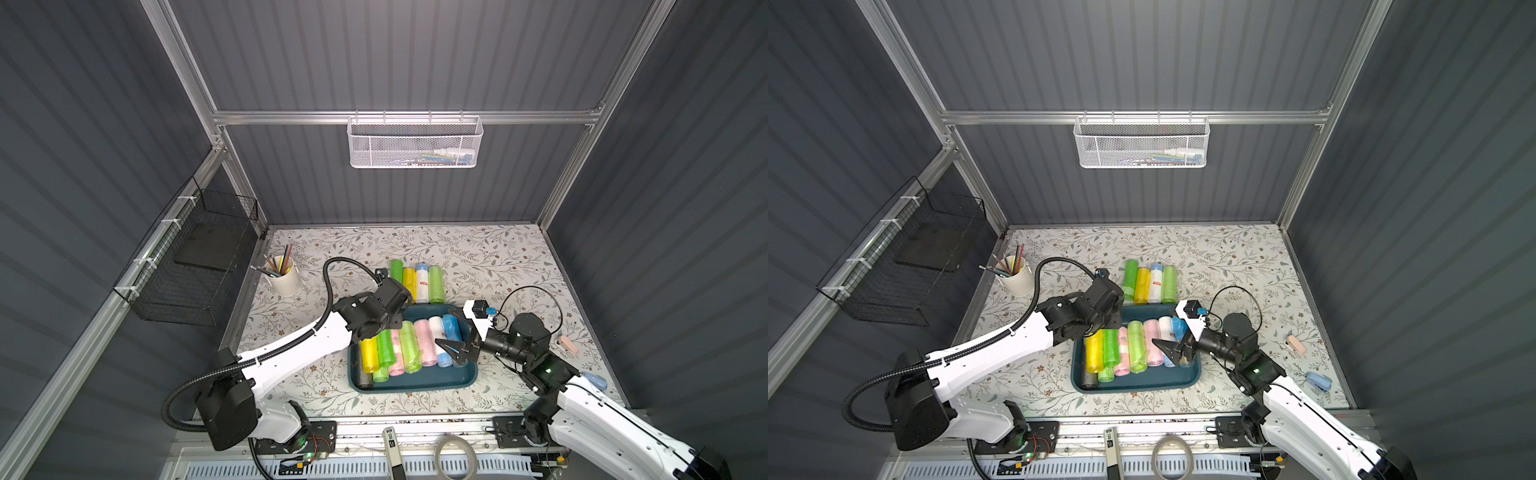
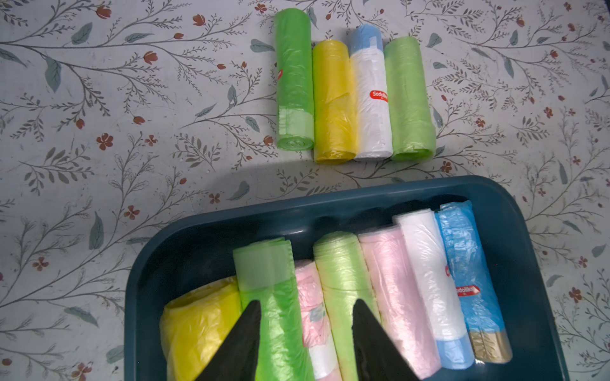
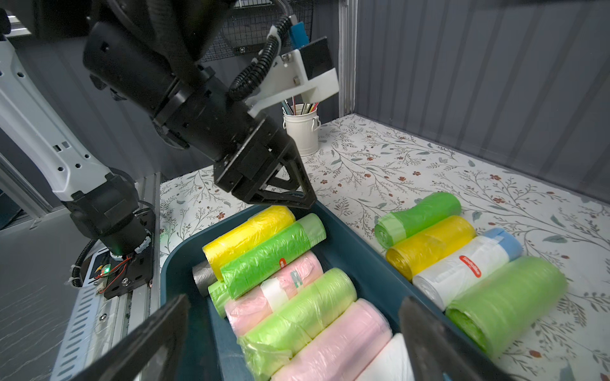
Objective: Put the roll of trash bags into the storage box
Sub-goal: Place the roll of trash bags in the storage box, then pick up the roll of trash bags from the center of the board.
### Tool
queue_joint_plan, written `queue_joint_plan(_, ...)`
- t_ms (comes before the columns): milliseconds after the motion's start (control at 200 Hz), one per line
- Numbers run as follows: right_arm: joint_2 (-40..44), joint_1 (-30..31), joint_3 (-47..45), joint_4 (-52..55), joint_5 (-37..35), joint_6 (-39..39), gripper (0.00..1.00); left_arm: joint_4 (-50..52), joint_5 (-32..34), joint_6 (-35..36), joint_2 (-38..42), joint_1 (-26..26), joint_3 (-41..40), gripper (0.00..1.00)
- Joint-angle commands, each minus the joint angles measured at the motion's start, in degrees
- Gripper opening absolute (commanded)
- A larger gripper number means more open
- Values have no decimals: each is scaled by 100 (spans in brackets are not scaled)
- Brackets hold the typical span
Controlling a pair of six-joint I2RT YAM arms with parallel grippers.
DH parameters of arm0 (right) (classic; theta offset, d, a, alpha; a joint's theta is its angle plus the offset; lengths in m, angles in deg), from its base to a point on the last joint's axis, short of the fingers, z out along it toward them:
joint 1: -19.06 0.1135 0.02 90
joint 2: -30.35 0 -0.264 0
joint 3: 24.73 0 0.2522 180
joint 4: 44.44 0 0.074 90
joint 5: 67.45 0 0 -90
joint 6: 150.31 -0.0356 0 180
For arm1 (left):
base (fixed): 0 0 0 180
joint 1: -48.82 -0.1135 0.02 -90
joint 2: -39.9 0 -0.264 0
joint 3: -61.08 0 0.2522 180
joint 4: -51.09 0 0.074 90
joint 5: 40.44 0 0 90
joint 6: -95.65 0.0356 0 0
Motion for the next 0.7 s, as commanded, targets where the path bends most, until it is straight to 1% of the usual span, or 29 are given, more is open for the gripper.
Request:
queue_joint_plan(0,43,24,-21,-67,-135,-48,99,75,-175,413,-225,-283,397,48)
queue_joint_plan(140,104,22,-47,-56,-230,-50,99,-175,-412,597,-538,-542,698,49)
queue_joint_plan(410,104,21,-69,-65,-306,-30,99,-225,-332,985,-1423,-857,1270,52)
queue_joint_plan(465,112,21,-65,-65,-298,-43,99,-300,-499,1045,-1608,-1008,1343,52)
queue_joint_plan(565,161,21,-82,-89,-262,-62,99,-411,-1148,1145,-2088,-1266,1484,53)
queue_joint_plan(575,160,19,-83,-90,-262,-65,99,-415,-1184,1161,-2131,-1280,1649,53)
queue_joint_plan(695,188,16,-80,-81,-260,-65,99,-241,-1222,1363,-2716,-1383,2147,57)
